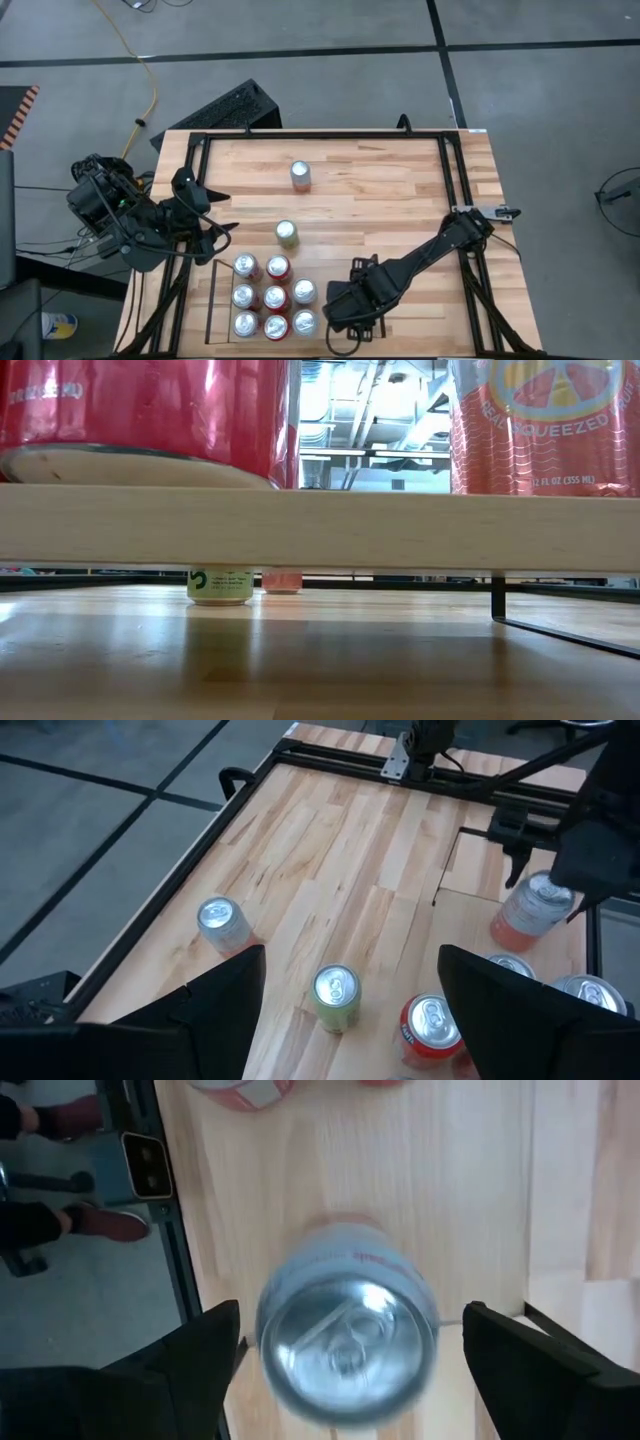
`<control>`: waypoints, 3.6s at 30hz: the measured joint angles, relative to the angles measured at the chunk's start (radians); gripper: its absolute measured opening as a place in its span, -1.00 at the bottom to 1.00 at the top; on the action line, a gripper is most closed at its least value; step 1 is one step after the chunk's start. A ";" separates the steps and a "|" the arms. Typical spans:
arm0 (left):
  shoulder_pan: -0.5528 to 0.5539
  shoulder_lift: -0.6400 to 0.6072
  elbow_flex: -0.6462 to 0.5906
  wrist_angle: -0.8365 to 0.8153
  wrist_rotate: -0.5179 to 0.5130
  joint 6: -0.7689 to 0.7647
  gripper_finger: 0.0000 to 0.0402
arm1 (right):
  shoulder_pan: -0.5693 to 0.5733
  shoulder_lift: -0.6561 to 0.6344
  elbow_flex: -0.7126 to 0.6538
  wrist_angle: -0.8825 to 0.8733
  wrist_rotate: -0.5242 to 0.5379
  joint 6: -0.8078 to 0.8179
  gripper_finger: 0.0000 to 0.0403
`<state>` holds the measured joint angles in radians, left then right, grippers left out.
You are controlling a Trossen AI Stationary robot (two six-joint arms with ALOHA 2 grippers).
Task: Place canned beverage on shelf
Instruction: Put the pink soda can on the shelf
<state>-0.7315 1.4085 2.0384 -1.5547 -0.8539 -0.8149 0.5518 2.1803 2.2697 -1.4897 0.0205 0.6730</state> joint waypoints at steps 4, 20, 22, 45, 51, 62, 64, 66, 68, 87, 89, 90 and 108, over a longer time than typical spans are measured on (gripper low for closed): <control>0.000 0.000 0.000 0.000 0.000 -0.002 0.40 | 0.000 0.002 -0.028 0.033 -0.003 0.001 0.77; 0.000 0.000 0.000 0.000 0.003 0.006 0.40 | -0.003 0.001 -0.028 0.028 0.005 0.035 0.25; 0.000 0.000 0.000 0.000 0.005 0.006 0.40 | -0.004 0.000 -0.028 0.030 0.011 0.035 0.19; 0.000 0.000 0.000 -0.004 0.039 0.021 0.40 | -0.024 0.001 -0.028 0.169 -0.047 -0.152 0.13; 0.000 0.000 0.000 -0.004 0.062 0.045 0.40 | -0.031 0.001 -0.025 0.189 -0.068 -0.161 0.13; 0.000 0.000 0.000 -0.004 0.060 0.048 0.40 | -0.043 0.001 0.075 0.113 -0.073 -0.152 0.13; 0.000 0.000 0.000 -0.004 0.059 0.047 0.40 | -0.042 0.001 0.075 0.122 -0.080 -0.145 0.13; 0.000 0.000 0.000 -0.004 0.057 0.047 0.40 | -0.041 0.001 0.076 0.128 -0.086 -0.143 0.13; 0.000 0.000 0.000 -0.004 0.057 0.047 0.40 | -0.041 0.001 0.076 0.128 -0.083 -0.147 0.13; 0.000 0.000 0.000 -0.004 0.041 0.044 0.40 | -0.013 0.068 0.077 0.130 -0.050 -0.176 0.13; 0.000 0.000 0.000 -0.004 0.035 0.044 0.40 | -0.013 0.068 0.077 0.128 -0.049 -0.177 0.13; 0.000 0.000 0.000 -0.004 0.035 0.044 0.40 | -0.013 0.068 0.077 0.128 -0.049 -0.178 0.13; 0.000 0.000 0.000 -0.004 0.031 0.044 0.40 | -0.046 0.070 0.076 0.184 -0.122 -0.214 0.22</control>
<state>-0.7315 1.4082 2.0388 -1.5584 -0.8234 -0.7704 0.5061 2.2505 2.3455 -1.3056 -0.1013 0.4591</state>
